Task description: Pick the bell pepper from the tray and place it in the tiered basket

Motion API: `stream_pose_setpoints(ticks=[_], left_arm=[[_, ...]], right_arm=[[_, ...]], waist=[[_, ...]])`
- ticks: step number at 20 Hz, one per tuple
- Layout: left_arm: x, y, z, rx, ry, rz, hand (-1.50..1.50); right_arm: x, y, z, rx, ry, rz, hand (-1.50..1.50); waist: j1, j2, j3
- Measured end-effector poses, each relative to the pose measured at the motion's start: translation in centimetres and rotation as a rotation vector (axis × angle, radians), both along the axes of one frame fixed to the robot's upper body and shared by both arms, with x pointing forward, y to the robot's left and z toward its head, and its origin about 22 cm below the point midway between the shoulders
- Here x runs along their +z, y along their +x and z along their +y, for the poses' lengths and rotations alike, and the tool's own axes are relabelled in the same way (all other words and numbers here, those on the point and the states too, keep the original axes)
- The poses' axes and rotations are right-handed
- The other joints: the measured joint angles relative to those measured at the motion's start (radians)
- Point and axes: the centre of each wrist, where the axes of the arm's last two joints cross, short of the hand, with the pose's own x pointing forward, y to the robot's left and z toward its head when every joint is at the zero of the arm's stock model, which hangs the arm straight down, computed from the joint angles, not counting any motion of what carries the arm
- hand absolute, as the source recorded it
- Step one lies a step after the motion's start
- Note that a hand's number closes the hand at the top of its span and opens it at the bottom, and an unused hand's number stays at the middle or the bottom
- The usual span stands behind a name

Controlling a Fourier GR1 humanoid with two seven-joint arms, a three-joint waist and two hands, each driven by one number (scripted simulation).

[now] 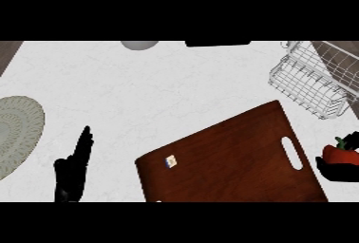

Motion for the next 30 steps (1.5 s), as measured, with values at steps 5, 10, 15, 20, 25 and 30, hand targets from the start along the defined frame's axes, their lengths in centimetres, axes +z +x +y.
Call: stream_pose_setpoints(ticks=[5, 10, 15, 20, 25, 30], left_arm=[[-0.1, -0.2, -0.3, 0.006, 0.005, -0.002, 0.0], [0.1, 0.2, -0.6, -0.002, 0.0, 0.006, 0.0], [0.1, 0.5, -1.1, -0.026, -0.001, -0.006, 0.0], [0.3, 1.2, -1.1, -0.043, -0.002, -0.001, 0.0], [0.4, 1.2, -1.6, -0.059, 0.004, -0.005, 0.0], [0.5, 1.6, -1.8, -0.063, -0.001, -0.004, 0.0]], right_arm=[[6.2, -2.1, -2.7, -0.081, 0.08, -0.254, 1.5], [13.7, -4.7, -3.8, -0.068, 0.002, -0.451, 1.5], [19.4, -6.8, -4.4, -0.07, -0.059, -0.516, 1.5], [23.0, -6.2, -4.6, -0.1, -0.076, -0.54, 1.5], [24.5, -3.6, -5.3, -0.139, -0.067, -0.554, 1.5], [25.0, -0.4, -6.4, -0.158, -0.05, -0.536, 1.5]], waist=[[-0.002, -0.003, -0.001], [0.007, -0.001, -0.002], [0.029, 0.004, -0.002], [0.048, 0.008, -0.002], [0.06, 0.011, -0.002], [0.065, 0.013, -0.002]])
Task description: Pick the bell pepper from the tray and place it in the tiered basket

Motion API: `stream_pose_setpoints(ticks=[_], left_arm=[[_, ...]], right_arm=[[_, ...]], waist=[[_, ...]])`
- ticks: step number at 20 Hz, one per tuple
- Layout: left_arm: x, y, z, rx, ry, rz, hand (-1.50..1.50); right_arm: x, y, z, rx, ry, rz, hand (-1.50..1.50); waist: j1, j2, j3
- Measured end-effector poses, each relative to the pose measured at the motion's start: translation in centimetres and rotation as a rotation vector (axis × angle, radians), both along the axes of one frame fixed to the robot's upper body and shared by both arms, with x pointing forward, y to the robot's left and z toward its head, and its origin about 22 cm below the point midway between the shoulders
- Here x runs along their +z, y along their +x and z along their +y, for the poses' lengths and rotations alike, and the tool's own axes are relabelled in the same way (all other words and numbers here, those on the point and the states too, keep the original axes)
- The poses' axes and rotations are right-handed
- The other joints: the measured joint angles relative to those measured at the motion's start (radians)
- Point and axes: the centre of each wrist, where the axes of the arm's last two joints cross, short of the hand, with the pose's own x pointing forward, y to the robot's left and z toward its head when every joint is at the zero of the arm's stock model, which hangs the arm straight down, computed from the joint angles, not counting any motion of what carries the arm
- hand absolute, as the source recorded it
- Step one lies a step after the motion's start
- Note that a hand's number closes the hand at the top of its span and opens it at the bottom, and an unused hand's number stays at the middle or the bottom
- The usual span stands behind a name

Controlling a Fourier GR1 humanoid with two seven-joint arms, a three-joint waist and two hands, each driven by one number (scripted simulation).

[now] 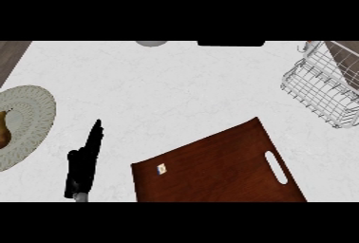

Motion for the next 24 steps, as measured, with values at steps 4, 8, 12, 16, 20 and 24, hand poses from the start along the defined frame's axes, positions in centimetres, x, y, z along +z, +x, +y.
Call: stream_pose_setpoints(ticks=[4, 8, 12, 16, 20, 24], left_arm=[[-0.2, 0.0, 0.4, -0.008, -0.001, -0.005, 0.0], [0.1, -0.1, 0.2, -0.007, 0.002, -0.002, 0.0], [0.2, -0.3, 0.2, -0.004, -0.003, 0.001, 0.0], [0.0, -0.1, 0.1, -0.005, -0.001, -0.005, 0.0], [-0.3, 0.3, 0.0, -0.006, 0.002, -0.01, 0.0], [-0.4, 0.0, 0.6, -0.009, -0.005, -0.016, 0.0]], right_arm=[[-0.6, 2.9, -0.4, 0.021, 0.009, 0.016, 1.5], [-2.1, 5.7, -0.9, 0.059, 0.009, 0.045, 1.5], [-3.9, 8.6, -1.4, 0.072, 0.006, 0.08, 1.5], [-5.5, 11.3, -0.8, 0.063, -0.003, 0.119, 1.5], [-7.7, 13.2, -0.9, 0.049, 0.016, 0.131, 1.5], [-10.1, 14.8, -0.9, 0.051, 0.088, 0.108, 1.5]], waist=[[0.004, 0.0, 0.001], [0.006, 0.001, 0.001], [0.008, 0.002, 0.0], [0.008, 0.002, 0.001], [0.005, 0.0, 0.002], [0.007, 0.001, 0.003]])
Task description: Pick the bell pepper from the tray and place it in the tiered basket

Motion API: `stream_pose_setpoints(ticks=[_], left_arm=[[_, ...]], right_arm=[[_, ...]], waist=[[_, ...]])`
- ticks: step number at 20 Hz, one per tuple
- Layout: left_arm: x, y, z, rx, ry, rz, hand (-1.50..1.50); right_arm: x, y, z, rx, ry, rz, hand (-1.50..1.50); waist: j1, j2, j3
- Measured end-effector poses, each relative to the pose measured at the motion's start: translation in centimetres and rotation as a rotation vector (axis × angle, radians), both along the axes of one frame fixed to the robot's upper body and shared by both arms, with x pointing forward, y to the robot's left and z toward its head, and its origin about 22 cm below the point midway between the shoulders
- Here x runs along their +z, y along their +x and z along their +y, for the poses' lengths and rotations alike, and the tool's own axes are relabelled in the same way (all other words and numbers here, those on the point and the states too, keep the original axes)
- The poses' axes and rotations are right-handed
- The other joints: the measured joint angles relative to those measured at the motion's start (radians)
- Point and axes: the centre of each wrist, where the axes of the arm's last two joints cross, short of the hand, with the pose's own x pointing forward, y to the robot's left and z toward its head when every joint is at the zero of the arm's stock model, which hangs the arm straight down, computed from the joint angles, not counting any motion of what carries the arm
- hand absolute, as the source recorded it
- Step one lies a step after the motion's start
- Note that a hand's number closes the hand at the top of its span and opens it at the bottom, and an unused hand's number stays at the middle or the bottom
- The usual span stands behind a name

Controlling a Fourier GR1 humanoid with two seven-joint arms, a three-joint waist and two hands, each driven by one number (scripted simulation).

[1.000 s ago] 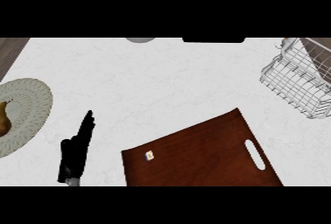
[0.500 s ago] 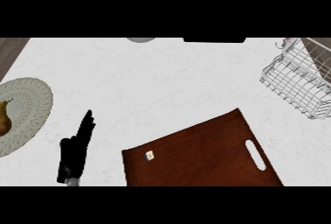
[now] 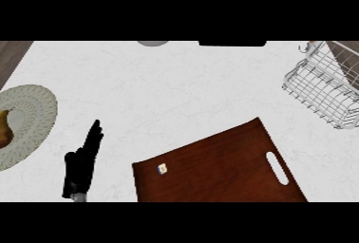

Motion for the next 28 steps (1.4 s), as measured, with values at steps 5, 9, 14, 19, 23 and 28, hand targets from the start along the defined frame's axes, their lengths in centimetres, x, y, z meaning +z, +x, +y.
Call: stream_pose_setpoints(ticks=[5, 9, 14, 19, 23, 28], left_arm=[[-0.1, -0.1, -0.6, 0.0, 0.001, -0.005, 0.0], [0.3, -0.1, -0.2, 0.0, -0.001, 0.008, 0.0], [0.1, -0.2, -0.3, 0.006, 0.005, 0.003, 0.0], [0.0, -0.4, -0.4, 0.022, 0.009, 0.003, 0.0], [0.0, -0.4, 0.0, 0.035, 0.002, 0.019, 0.0], [0.0, -0.9, 0.5, 0.06, 0.003, 0.022, 0.0]], right_arm=[[-2.2, 0.8, -0.7, 0.011, 0.212, -0.083, -1.5], [-3.7, 1.2, -0.5, 0.028, 0.34, -0.188, -1.5], [-3.1, 1.2, -1.5, 0.022, 0.433, -0.357, -1.5], [-0.9, -0.8, -4.4, -0.1, 0.393, -0.541, -1.5], [1.0, -4.0, -7.8, -0.243, 0.363, -0.62, -1.5], [2.5, -10.3, -12.5, -0.357, 0.376, -0.668, -1.5]], waist=[[-0.001, 0.001, 0.001], [-0.005, 0.0, 0.0], [-0.007, 0.0, 0.0], [-0.017, -0.003, -0.001], [-0.033, -0.007, -0.002], [-0.055, -0.013, -0.002]])
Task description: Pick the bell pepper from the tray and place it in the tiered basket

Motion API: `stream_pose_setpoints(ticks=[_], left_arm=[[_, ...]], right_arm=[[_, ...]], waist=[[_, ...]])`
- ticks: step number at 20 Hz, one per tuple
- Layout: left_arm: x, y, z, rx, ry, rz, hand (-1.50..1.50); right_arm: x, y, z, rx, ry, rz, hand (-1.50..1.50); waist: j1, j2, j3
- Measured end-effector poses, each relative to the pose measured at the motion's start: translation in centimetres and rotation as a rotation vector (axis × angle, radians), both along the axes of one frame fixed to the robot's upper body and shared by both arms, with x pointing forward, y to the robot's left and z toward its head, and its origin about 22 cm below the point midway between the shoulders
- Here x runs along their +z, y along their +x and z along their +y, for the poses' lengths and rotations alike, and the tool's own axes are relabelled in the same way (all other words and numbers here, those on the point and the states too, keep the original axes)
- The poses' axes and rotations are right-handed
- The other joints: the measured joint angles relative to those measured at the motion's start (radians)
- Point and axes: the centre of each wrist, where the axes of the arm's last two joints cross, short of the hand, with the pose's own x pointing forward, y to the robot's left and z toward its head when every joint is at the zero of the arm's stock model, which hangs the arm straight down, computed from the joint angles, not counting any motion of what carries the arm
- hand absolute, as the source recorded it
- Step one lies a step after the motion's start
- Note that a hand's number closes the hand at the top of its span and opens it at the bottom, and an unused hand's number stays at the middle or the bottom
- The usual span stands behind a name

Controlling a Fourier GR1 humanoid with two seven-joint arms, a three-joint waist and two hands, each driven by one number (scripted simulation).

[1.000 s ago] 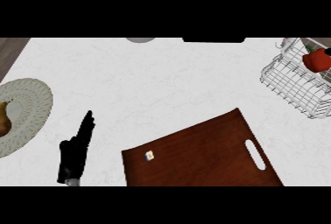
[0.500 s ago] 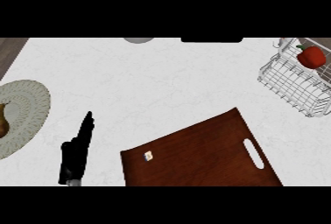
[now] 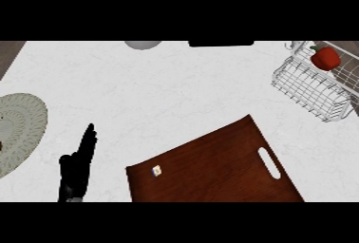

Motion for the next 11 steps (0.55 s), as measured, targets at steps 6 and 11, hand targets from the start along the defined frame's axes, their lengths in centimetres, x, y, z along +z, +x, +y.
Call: stream_pose_setpoints(ticks=[6, 11], left_arm=[[-0.3, -0.6, 0.3, 0.022, 0.001, -0.002, 0.0], [-0.2, -0.9, 0.9, 0.032, 0.002, -0.006, 0.0]], right_arm=[[0.1, -9.4, -4.5, -0.021, 0.028, -0.008, -1.5], [0.0, -17.9, -7.4, 0.017, 0.032, 0.004, -1.5]], waist=[[-0.019, -0.002, 0.0], [-0.03, -0.004, 0.0]])
